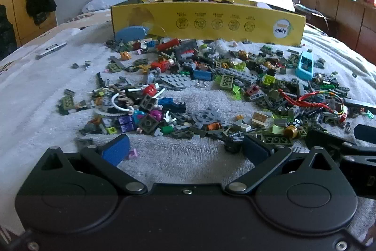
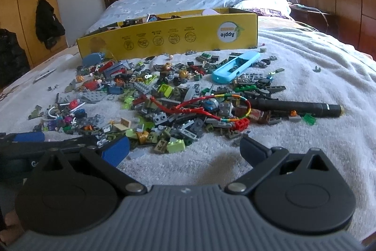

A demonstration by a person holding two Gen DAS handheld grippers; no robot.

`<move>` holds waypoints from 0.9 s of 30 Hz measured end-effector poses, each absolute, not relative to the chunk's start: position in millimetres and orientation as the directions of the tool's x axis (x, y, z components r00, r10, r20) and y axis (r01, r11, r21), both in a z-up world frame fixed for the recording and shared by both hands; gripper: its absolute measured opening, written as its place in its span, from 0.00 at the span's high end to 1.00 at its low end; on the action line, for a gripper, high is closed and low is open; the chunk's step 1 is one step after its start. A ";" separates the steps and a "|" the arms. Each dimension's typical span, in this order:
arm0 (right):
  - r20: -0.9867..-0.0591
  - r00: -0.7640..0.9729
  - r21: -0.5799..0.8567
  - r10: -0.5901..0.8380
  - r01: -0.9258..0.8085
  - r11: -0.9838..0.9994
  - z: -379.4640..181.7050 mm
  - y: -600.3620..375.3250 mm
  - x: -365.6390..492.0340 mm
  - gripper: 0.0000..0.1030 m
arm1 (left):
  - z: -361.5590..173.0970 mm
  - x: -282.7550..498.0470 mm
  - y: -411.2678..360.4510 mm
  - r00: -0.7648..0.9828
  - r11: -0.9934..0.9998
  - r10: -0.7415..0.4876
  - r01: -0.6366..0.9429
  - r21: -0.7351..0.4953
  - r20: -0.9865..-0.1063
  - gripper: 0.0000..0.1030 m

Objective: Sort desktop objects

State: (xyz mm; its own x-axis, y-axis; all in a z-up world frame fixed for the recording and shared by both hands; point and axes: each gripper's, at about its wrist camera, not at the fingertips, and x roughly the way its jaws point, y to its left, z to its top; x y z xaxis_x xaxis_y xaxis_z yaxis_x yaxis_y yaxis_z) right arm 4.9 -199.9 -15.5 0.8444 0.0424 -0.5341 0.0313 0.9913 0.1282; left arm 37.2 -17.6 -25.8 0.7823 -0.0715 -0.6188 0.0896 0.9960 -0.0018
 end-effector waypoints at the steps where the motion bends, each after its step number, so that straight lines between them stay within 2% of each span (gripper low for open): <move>1: -0.532 0.845 0.132 0.047 0.029 0.991 -16.4 -201.7 6.2 0.00 | -27.2 39.7 -18.4 0.781 0.996 -0.068 0.086 -0.001 -0.621 0.01; 7: -0.527 0.848 0.117 0.062 0.000 0.993 -21.9 -204.1 14.4 0.00 | -33.5 46.8 -20.3 0.798 0.994 -0.086 0.110 0.004 -0.596 0.01; 13: -0.490 0.868 0.105 0.082 -0.034 0.994 -23.6 -206.9 16.8 0.00 | -42.9 46.3 -13.1 0.821 0.992 -0.124 0.118 -0.047 -0.557 0.00; 16: -0.476 0.875 0.113 0.085 -0.035 0.993 -25.5 -211.4 18.9 0.00 | -42.9 48.0 -16.0 0.818 0.992 -0.114 0.120 -0.027 -0.564 0.00; 19: -0.476 0.875 0.107 0.084 -0.037 0.994 -28.0 -215.8 21.1 0.00 | -35.7 49.9 -16.3 0.811 0.990 -0.125 0.140 -0.018 -0.571 0.01; 24: -0.495 0.861 0.159 0.117 -0.042 0.986 -36.0 -226.9 25.6 0.00 | -14.7 56.9 -22.9 0.851 0.979 -0.183 0.204 -0.012 -0.493 0.01; 27: -0.490 0.862 0.155 0.128 -0.058 0.986 -39.5 -228.4 27.3 0.00 | -8.2 73.1 -36.6 0.844 0.971 -0.214 0.240 -0.011 -0.491 0.02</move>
State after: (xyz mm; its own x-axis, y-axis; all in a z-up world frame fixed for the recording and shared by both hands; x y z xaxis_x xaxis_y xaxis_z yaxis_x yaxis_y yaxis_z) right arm 27.3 -228.4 -39.5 0.8620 0.1279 -0.4904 -0.0583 0.9862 0.1546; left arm 73.1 -36.6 -8.2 0.8442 -0.2138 -0.4915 0.2396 0.9708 -0.0108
